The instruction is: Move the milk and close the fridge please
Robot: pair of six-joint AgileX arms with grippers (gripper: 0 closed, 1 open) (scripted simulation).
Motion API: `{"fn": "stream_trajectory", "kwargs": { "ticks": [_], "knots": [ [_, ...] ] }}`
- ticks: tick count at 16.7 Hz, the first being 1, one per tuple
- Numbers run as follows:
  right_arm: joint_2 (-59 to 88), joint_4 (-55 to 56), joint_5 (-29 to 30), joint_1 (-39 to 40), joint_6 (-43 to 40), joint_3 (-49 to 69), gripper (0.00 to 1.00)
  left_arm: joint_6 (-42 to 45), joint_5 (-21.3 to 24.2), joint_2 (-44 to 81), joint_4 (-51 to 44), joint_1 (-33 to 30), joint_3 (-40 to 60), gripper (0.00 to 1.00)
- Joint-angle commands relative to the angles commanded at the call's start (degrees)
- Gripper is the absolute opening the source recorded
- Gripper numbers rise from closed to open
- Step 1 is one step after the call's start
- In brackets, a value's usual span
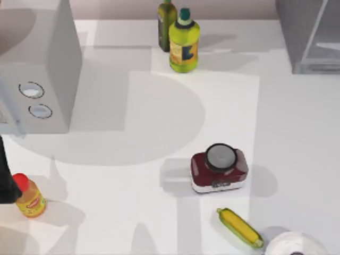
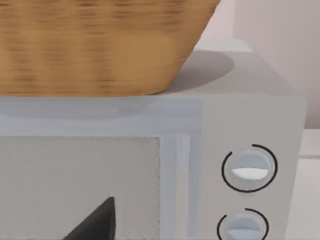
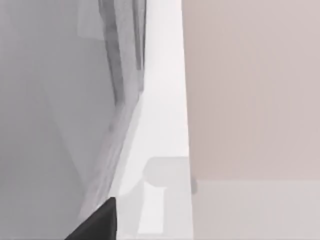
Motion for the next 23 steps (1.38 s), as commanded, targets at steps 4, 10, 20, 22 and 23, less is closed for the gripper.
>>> {"fn": "stream_trajectory", "kwargs": {
  "ticks": [4,10,20,22,23],
  "knots": [
    [-2.3,3.6,6.7,7.9,5.9,-1.9,1.00,0.0,0.0,0.0,0.0,0.0,0.0,1.00],
    [-7.8,12.2,25.4,31.6,20.5,-8.0,1.00,0.0,0.0,0.0,0.0,0.0,0.0,1.00],
    [-11.3,18.1,41.3,51.8,34.7,-16.2,1.00,0.0,0.0,0.0,0.0,0.0,0.0,1.00],
    [-11.0,17.9,41.6,50.9,34.4,-16.4,1.00,0.0,0.0,0.0,0.0,0.0,0.0,1.00],
    [-10.9,17.9,41.6,50.9,34.4,-16.2,1.00,0.0,0.0,0.0,0.0,0.0,0.0,1.00]
  ]
}}
